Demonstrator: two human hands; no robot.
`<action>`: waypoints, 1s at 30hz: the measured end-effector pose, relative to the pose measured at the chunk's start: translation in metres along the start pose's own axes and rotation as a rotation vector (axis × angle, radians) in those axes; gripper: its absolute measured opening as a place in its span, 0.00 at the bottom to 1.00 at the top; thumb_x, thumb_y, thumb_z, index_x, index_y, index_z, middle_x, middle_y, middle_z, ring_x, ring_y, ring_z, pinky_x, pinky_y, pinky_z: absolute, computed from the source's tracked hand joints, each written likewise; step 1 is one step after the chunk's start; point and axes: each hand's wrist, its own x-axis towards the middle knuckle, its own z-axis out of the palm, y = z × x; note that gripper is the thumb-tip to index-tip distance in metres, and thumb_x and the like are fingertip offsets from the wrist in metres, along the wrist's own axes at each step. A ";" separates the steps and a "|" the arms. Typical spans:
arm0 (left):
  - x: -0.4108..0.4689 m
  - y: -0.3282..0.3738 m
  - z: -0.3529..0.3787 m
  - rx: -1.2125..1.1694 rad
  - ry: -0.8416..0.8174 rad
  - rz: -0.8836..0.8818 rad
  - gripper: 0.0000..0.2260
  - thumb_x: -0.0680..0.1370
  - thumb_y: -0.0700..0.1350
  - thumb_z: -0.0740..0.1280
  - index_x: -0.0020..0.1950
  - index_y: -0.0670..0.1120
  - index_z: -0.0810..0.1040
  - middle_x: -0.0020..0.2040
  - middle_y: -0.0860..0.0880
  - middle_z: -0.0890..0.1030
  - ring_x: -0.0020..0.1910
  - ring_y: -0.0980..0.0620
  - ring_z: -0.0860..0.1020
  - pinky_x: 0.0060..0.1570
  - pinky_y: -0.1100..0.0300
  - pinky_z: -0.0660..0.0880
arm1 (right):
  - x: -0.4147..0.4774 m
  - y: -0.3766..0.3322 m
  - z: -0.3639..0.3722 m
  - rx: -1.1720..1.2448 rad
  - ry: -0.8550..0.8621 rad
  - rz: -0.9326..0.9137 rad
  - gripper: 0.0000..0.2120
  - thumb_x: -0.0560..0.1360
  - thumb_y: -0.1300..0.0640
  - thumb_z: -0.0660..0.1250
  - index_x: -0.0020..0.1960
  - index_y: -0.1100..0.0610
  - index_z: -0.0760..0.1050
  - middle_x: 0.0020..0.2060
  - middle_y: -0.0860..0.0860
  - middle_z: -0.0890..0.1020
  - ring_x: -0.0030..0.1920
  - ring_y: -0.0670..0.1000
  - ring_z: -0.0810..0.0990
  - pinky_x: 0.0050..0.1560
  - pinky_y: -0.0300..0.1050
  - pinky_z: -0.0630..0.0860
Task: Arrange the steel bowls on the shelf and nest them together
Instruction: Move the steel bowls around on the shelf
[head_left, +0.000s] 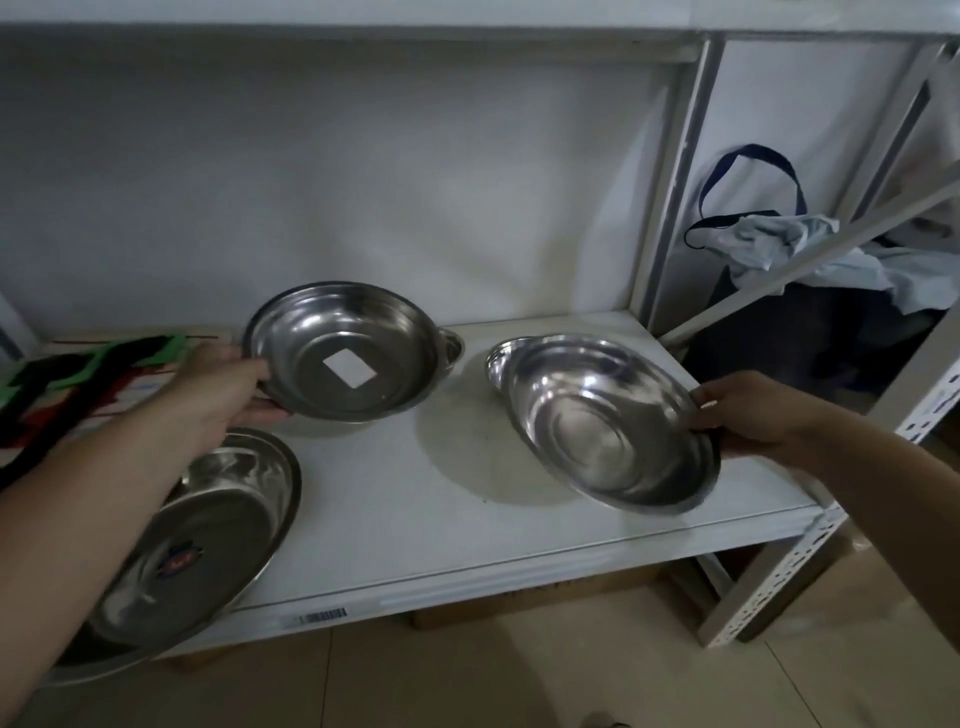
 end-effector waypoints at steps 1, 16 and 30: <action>-0.006 0.001 0.006 -0.007 -0.025 0.013 0.08 0.80 0.30 0.63 0.55 0.37 0.80 0.42 0.38 0.81 0.34 0.44 0.82 0.22 0.62 0.81 | -0.005 -0.011 0.004 0.079 -0.026 -0.033 0.07 0.77 0.69 0.69 0.53 0.72 0.81 0.49 0.72 0.84 0.39 0.57 0.86 0.35 0.44 0.84; -0.098 -0.012 0.064 -0.220 -0.200 -0.059 0.13 0.80 0.34 0.66 0.64 0.42 0.73 0.44 0.39 0.83 0.27 0.46 0.85 0.29 0.58 0.82 | -0.054 -0.065 0.105 0.165 0.173 -0.301 0.08 0.79 0.63 0.69 0.56 0.59 0.83 0.47 0.61 0.86 0.47 0.60 0.86 0.33 0.42 0.82; -0.126 -0.120 0.088 -0.463 -0.048 -0.290 0.15 0.85 0.45 0.62 0.71 0.50 0.75 0.58 0.42 0.84 0.51 0.43 0.85 0.33 0.56 0.83 | -0.023 0.019 0.189 0.258 0.090 -0.013 0.16 0.75 0.67 0.73 0.62 0.64 0.81 0.47 0.61 0.86 0.41 0.60 0.87 0.41 0.55 0.87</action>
